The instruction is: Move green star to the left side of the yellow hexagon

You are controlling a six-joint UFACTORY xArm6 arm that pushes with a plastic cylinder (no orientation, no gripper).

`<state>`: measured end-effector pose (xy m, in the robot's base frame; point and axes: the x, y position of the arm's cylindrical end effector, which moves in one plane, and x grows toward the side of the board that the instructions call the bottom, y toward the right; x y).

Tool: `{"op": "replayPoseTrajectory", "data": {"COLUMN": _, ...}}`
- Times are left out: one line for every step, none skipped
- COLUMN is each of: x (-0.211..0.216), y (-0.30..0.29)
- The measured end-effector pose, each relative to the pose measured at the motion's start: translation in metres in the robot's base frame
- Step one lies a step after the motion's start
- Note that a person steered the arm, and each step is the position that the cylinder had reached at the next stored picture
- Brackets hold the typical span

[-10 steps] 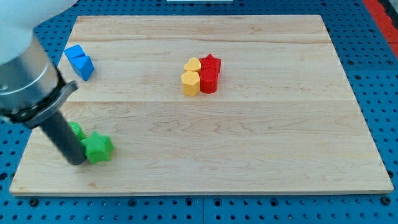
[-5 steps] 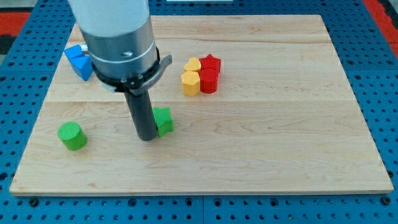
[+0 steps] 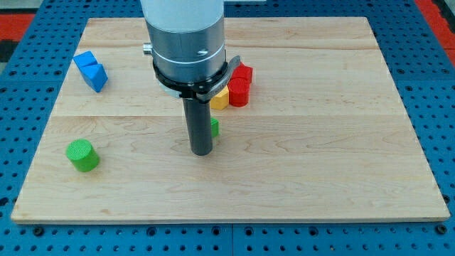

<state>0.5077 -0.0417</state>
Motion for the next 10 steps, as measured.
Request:
{"op": "replayPoseTrajectory", "data": {"x": -0.013, "y": 0.0}}
{"op": "replayPoseTrajectory", "data": {"x": -0.03, "y": -0.001}}
{"op": "replayPoseTrajectory", "data": {"x": -0.032, "y": 0.003}}
{"op": "replayPoseTrajectory", "data": {"x": -0.027, "y": 0.043}}
{"op": "replayPoseTrajectory", "data": {"x": -0.03, "y": 0.057}}
{"op": "replayPoseTrajectory", "data": {"x": -0.036, "y": 0.038}}
{"op": "replayPoseTrajectory", "data": {"x": -0.036, "y": 0.02}}
{"op": "replayPoseTrajectory", "data": {"x": -0.039, "y": 0.005}}
{"op": "replayPoseTrajectory", "data": {"x": -0.044, "y": -0.005}}
{"op": "replayPoseTrajectory", "data": {"x": -0.049, "y": -0.014}}
